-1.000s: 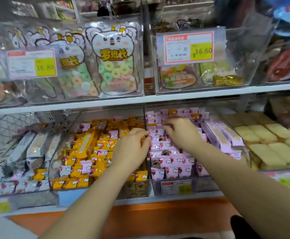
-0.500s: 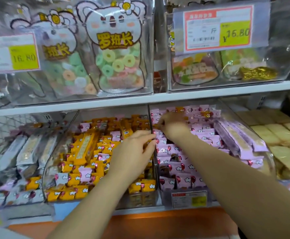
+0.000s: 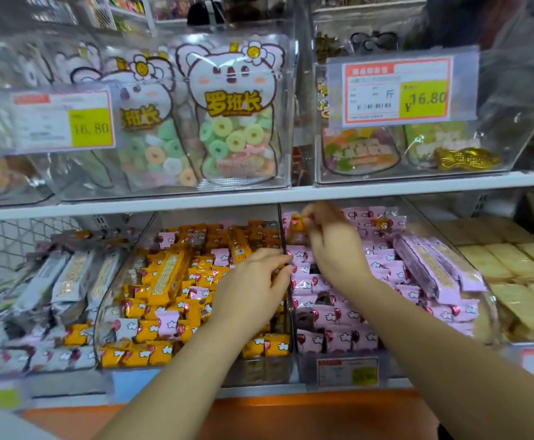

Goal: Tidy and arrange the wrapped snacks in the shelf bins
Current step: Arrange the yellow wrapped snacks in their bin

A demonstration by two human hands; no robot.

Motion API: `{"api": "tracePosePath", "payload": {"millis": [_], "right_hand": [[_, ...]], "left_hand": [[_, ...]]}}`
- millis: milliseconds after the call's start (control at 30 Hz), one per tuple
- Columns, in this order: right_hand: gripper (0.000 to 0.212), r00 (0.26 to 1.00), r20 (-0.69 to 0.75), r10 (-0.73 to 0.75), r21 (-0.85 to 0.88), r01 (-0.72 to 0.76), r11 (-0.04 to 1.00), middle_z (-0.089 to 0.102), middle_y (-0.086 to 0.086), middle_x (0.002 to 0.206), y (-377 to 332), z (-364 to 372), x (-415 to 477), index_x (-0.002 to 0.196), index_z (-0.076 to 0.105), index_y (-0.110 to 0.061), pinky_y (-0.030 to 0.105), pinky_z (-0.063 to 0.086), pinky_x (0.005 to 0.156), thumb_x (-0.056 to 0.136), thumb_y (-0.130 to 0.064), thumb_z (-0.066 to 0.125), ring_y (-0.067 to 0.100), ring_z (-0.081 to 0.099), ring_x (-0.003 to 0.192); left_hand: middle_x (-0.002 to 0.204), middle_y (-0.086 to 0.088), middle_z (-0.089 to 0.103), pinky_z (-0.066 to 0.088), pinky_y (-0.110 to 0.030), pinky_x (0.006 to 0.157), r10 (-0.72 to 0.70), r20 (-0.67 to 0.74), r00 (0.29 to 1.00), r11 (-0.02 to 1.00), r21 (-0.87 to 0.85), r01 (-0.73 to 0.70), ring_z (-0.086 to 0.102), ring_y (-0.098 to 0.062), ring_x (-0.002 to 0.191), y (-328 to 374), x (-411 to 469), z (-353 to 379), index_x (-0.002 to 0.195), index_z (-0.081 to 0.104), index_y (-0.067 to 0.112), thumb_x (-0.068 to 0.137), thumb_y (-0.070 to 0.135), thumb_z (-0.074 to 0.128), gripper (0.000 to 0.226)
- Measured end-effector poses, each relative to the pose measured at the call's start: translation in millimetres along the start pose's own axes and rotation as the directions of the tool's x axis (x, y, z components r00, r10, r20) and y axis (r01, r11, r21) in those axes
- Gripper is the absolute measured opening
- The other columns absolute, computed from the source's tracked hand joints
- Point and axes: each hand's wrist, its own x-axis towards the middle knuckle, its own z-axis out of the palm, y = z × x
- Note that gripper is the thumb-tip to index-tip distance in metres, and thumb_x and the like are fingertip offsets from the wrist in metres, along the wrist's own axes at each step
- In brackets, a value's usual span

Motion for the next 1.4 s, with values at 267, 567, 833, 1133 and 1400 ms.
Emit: {"api": "tracePosePath", "payload": {"millis": [267,567,833,1133,1400], "right_hand": [[0.015,0.962,-0.096,-0.255,0.234,0.271,0.934,0.051,-0.009,0.111,-27.1,-23.3,-55.1,0.098,0.058,-0.014,0.008,0.039,0.087,0.092,-0.018,0.045,-0.003,0.048,0.102],[0.018,0.89,0.202,-0.409,0.29,0.344,0.893,0.054,-0.003,0.131,-65.9,-1.7,-64.8,0.098,0.065,-0.012,0.005,0.032,0.096,0.093,-0.022,0.051,-0.002,0.047,0.116],[0.025,0.861,0.45,-0.239,-0.035,0.284,0.958,0.064,-0.012,0.117,-58.4,0.7,-58.2,0.114,0.066,-0.025,0.033,0.033,0.107,0.09,-0.032,0.06,0.009,0.052,0.111],[0.028,0.843,0.503,-0.191,-0.105,0.279,0.954,0.057,-0.015,0.129,-56.9,6.3,-59.3,0.12,0.062,-0.029,0.027,0.006,0.114,0.095,-0.028,0.052,0.002,0.045,0.123],[0.034,0.88,0.444,-0.169,-0.057,0.216,0.975,0.049,-0.014,0.137,-43.6,-8.0,-55.9,0.128,0.056,-0.031,0.033,0.009,0.117,0.095,-0.026,0.053,0.005,0.038,0.131]], "left_hand": [[0.11,0.015,0.061,0.047,-0.018,0.066,-0.092,-0.192,0.977,0.983,-0.176,0.058,0.062,-0.006,0.084,6.4,-16.7,-23.3,0.125,0.05,0.031,0.097,0.031,0.047,0.028],[0.09,0.013,0.065,0.053,-0.025,0.067,-0.462,-0.051,0.885,0.532,-0.815,0.231,0.062,0.0,0.072,-11.3,-40.0,-59.8,0.117,0.054,0.031,0.096,0.024,0.052,0.022],[0.128,-0.003,0.059,0.042,-0.026,0.084,-0.405,-0.22,0.888,0.907,-0.22,0.359,0.06,-0.022,0.105,-50.7,-50.9,-70.0,0.134,0.051,0.02,0.093,0.023,0.056,0.042],[0.129,0.002,0.054,0.047,-0.031,0.083,-0.338,-0.185,0.923,0.916,0.162,0.368,0.047,-0.021,0.117,-58.3,-56.4,-53.5,0.128,0.058,0.023,0.096,0.044,0.043,0.04],[0.125,-0.001,0.057,0.043,-0.04,0.091,-0.161,-0.325,0.932,0.962,0.159,0.222,0.047,-0.025,0.116,-48.3,-50.8,-45.6,0.121,0.064,0.021,0.091,0.032,0.055,0.033]]}}
